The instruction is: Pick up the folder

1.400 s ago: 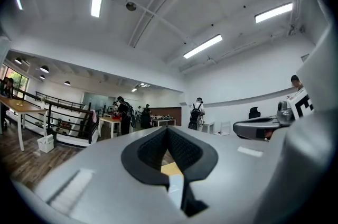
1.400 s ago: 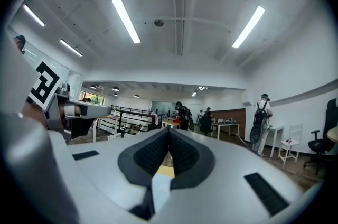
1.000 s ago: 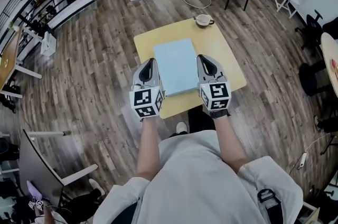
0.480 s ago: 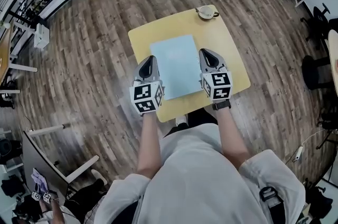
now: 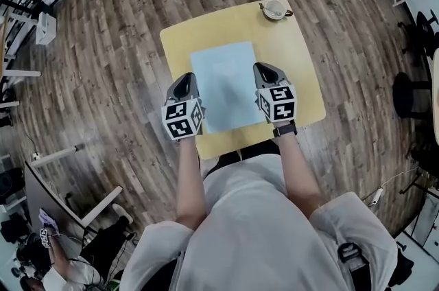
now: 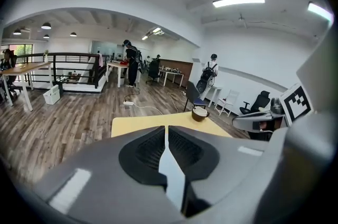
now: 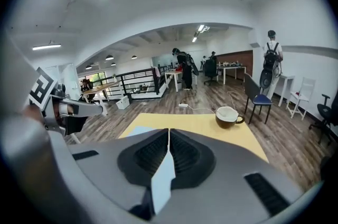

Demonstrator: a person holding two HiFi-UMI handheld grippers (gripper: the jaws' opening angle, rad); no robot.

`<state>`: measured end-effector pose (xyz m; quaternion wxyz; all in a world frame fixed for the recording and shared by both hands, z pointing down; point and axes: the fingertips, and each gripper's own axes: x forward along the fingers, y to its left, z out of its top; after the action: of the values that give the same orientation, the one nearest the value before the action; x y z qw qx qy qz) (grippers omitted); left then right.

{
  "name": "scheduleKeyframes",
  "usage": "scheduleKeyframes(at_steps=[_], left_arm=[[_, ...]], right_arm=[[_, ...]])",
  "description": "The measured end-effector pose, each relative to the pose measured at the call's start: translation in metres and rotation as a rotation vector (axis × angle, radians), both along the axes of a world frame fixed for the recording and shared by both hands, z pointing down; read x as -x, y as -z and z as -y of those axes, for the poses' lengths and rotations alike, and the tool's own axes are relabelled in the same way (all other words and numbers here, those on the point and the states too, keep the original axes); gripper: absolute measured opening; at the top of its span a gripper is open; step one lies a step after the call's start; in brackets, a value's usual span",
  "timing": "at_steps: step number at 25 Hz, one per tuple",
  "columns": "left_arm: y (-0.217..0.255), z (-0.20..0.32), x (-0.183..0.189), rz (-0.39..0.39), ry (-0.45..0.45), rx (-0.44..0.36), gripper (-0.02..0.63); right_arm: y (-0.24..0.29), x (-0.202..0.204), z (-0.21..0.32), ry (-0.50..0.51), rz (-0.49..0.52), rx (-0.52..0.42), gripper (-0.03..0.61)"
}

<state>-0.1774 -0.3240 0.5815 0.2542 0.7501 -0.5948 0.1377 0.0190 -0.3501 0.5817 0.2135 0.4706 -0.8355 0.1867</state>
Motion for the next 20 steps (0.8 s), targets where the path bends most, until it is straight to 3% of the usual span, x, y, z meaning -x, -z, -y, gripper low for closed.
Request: scheduleKeyframes(at_steps=[9, 15, 17, 20], left_arm=[[-0.066, 0.005, 0.01, -0.078, 0.044, 0.143, 0.055], [-0.106, 0.0, -0.001, -0.088, 0.0, 0.279, 0.11], [-0.116, -0.002, -0.004, -0.104, -0.01, 0.311, 0.135], [-0.126, -0.002, -0.009, -0.153, -0.022, 0.34, 0.168]], right_arm=[[-0.069, -0.012, 0.009, 0.01, -0.047, 0.154, 0.014], [-0.095, -0.025, 0.016, 0.006, -0.015, 0.228, 0.017], [-0.103, -0.027, 0.019, 0.004, -0.011, 0.247, 0.077], [-0.112, -0.028, 0.02, 0.002, 0.01, 0.272, 0.097]])
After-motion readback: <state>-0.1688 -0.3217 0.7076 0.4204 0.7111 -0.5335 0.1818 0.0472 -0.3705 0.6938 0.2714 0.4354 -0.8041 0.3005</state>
